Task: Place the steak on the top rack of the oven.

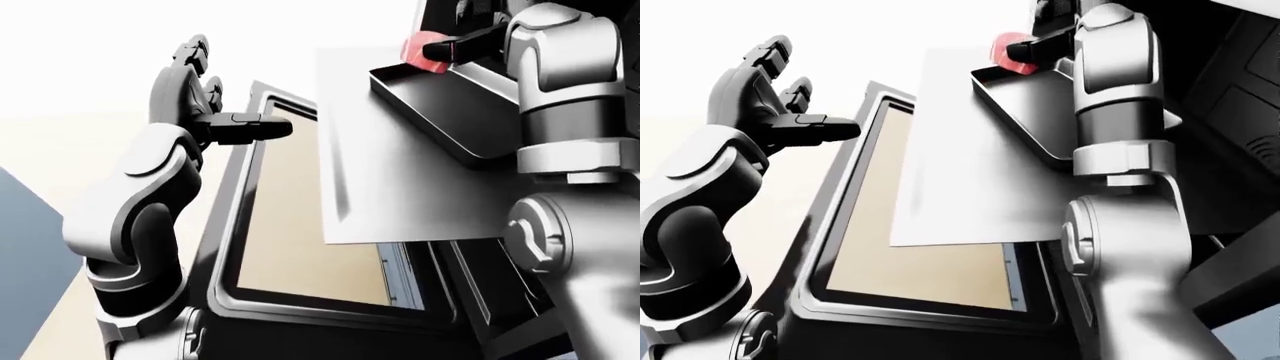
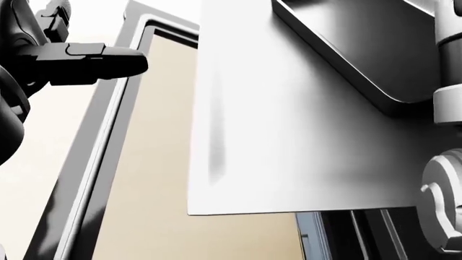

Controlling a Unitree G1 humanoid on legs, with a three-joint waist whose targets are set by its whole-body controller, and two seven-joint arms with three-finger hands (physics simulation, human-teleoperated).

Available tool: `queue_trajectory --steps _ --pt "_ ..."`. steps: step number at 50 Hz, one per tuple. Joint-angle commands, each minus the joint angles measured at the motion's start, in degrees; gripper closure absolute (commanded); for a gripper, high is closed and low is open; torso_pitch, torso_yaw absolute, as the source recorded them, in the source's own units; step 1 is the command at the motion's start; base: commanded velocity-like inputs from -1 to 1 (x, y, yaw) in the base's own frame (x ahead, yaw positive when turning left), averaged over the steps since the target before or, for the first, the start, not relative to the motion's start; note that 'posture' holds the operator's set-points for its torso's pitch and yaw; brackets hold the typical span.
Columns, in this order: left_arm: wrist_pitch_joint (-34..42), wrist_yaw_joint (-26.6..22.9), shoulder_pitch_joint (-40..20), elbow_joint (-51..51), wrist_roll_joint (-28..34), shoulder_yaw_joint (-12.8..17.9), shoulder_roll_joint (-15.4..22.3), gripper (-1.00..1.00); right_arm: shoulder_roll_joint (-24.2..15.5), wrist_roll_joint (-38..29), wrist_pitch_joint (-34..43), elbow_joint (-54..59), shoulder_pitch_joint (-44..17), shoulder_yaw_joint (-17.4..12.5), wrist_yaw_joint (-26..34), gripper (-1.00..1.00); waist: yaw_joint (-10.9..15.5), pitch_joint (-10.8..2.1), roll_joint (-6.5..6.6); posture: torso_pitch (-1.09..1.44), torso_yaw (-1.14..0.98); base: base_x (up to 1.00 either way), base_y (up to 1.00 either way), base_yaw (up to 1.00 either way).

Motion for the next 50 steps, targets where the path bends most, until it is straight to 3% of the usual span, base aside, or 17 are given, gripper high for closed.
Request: queue_trajectory --steps 1,50 --pt "-1.75 0.05 -1.77 -1.52 0.07 0.47 0.55 -1.0 -1.05 -0.22 -2.88 -2.54 -2.12 -0.49 -0.81 1.0 -0.01 -1.97 -0.15 0.0 0.0 0.0 0.0 0.0" --pt "-2.18 -0.24 -1.65 -0.99 0.39 0.6 0.82 -1.0 -4.54 -11.47 -11.26 6.03 3.82 -0.08 -6.53 1.0 0.32 -2.67 -0.4 0.0 0.0 0.0 0.0 0.0"
